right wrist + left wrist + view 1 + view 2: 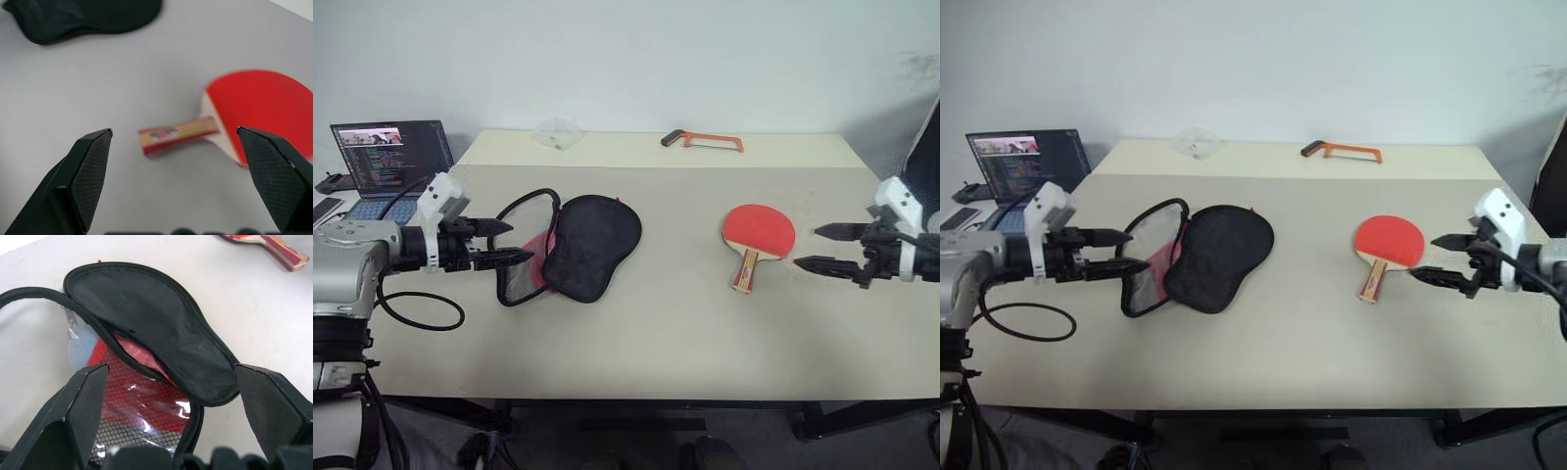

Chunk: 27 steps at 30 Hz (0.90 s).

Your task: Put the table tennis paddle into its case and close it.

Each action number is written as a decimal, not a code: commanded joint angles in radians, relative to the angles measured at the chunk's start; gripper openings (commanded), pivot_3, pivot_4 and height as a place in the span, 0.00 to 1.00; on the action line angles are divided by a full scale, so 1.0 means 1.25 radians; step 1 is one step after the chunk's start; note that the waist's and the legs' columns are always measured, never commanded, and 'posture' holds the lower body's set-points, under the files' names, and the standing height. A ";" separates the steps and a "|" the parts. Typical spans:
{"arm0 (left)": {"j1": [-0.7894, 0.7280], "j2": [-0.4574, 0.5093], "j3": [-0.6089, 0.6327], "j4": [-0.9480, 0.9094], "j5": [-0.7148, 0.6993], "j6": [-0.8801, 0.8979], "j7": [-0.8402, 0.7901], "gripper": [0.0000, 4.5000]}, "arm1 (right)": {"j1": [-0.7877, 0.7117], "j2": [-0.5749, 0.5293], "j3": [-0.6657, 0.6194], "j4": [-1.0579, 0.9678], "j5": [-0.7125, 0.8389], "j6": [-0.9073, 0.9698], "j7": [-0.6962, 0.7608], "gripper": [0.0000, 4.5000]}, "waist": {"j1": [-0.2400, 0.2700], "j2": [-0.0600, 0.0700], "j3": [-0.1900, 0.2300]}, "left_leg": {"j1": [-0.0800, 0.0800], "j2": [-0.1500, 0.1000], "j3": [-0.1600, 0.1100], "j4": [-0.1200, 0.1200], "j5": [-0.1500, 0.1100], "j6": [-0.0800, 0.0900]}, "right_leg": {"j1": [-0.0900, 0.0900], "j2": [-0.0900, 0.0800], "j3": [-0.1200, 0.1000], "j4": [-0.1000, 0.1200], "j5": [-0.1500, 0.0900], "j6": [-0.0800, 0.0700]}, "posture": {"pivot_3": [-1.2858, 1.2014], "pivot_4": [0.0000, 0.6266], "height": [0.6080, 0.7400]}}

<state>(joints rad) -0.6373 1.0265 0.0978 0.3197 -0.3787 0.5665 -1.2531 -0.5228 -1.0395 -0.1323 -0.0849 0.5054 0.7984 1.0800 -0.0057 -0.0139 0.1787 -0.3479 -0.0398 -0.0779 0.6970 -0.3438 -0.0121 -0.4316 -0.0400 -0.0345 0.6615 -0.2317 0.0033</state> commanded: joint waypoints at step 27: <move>0.048 -0.012 -0.219 -0.007 0.249 -0.165 0.009 0.98 | 0.002 0.030 -0.025 -0.105 0.040 0.036 -0.057 1.00 | 0.005 -0.001 0.001 | -0.002 0.000 0.000 0.000 0.000 0.001 | -0.002 0.000 0.000 0.001 0.000 0.000 | 0.52 0.24 1.00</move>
<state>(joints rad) -0.5548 1.0252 -0.1527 0.2899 -0.1263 0.4080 -1.2860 -0.5152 -0.9830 -0.1201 -0.1629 0.5310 0.8356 1.0181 0.0007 -0.0152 0.1795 -0.3502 -0.0400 -0.0777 0.6970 -0.3444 -0.0108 -0.4346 -0.0400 -0.0341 0.6626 -0.2317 0.0032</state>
